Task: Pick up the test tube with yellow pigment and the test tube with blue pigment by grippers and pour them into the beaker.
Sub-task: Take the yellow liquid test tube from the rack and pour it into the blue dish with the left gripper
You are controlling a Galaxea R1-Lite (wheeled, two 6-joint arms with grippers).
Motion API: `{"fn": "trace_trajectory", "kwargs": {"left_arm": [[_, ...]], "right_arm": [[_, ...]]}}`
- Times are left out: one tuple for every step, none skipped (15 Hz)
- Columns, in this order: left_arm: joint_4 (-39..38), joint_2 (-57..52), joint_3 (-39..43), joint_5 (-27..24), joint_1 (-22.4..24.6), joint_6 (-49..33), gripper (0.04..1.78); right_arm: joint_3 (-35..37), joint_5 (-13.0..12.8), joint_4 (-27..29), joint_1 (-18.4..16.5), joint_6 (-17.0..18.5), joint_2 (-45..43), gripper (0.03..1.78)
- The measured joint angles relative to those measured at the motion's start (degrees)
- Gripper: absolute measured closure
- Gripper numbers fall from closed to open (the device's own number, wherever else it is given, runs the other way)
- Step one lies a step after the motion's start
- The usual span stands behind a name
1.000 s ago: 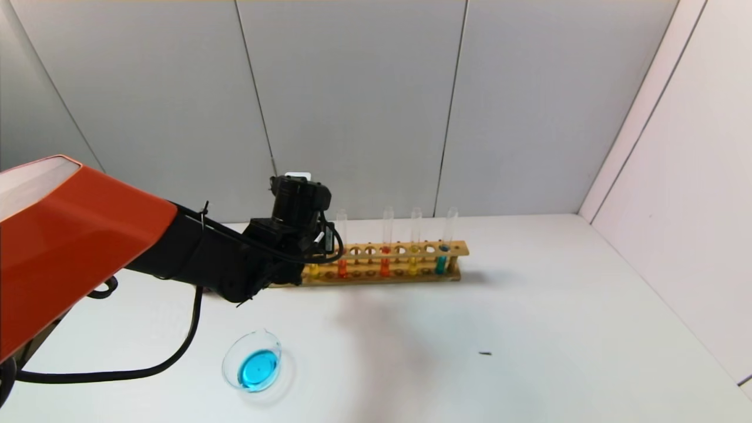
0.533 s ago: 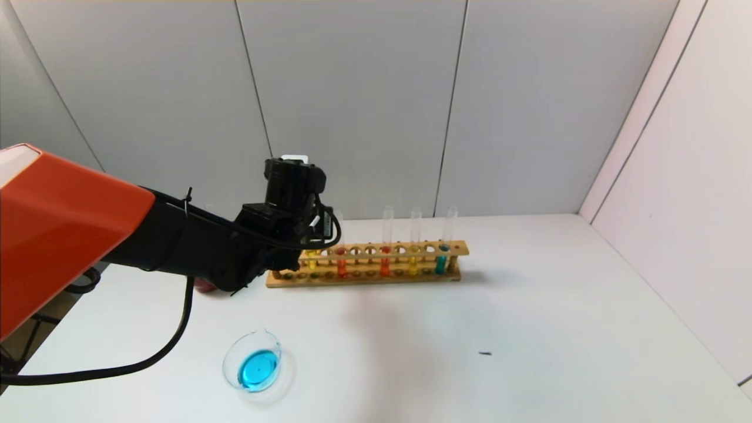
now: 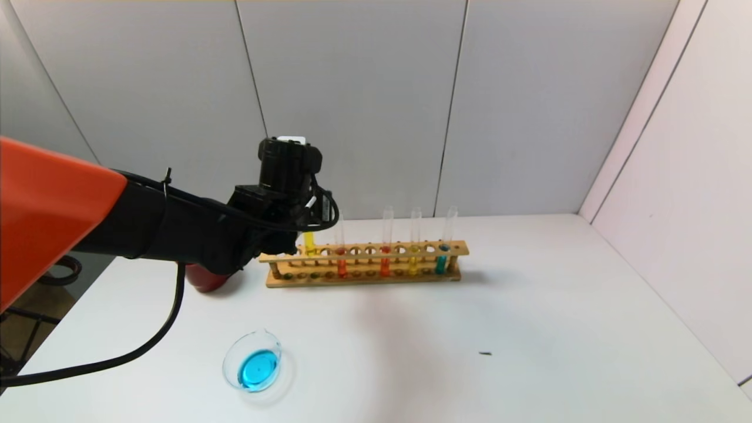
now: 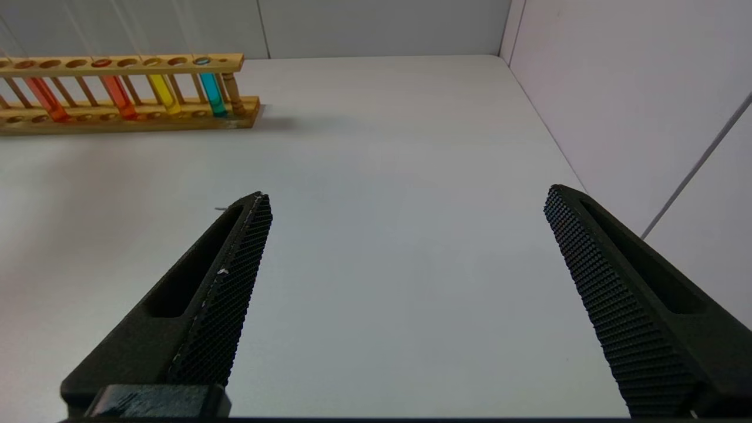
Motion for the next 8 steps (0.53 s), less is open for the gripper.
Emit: {"fn": "trace_trajectory", "kwargs": {"left_arm": [[1.3,-0.4,-1.0,0.0,0.0,0.0,1.52],[2.6,-0.8,-2.2,0.0,0.0,0.0,1.52],[3.6,-1.1,-3.3,0.1,0.0,0.0,1.52],[4.4,-1.5,-4.2,0.1,0.0,0.0,1.52],[5.1,-1.8,-5.2,0.1,-0.1,0.2,1.52],[5.6,-2.2,-5.9,0.3,-0.1,0.4,1.52],[6.2,-2.6,-6.5,0.4,-0.2,0.5,1.52],[7.2,-3.2,-7.1,0.4,-0.2,0.6,1.52]], "right_arm": [[0.0,0.0,0.0,0.0,0.0,0.0,0.11],[0.0,0.0,0.0,0.0,0.0,0.0,0.11],[0.0,0.0,0.0,0.0,0.0,0.0,0.11],[0.0,0.0,0.0,0.0,0.0,0.0,0.11],[0.0,0.0,0.0,0.0,0.0,0.0,0.11],[0.0,0.0,0.0,0.0,0.0,0.0,0.11],[0.0,0.0,0.0,0.0,0.0,0.0,0.11],[0.0,0.0,0.0,0.0,0.0,0.0,0.11]]}}
